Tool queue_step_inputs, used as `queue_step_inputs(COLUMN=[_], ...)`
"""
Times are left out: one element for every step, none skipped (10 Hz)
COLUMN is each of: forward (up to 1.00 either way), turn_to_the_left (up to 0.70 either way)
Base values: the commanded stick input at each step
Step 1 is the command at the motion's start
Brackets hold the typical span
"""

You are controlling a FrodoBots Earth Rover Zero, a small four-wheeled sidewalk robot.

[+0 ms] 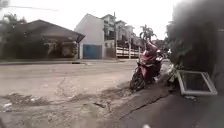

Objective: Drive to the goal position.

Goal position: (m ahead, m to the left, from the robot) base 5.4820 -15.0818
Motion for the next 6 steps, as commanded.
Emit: queue_step_inputs(forward=[0.50,0.50,0.50,0.50,0.50,0.50], turn_to_the_left=[0.00,0.00,0.00,0.00,0.00,0.00])
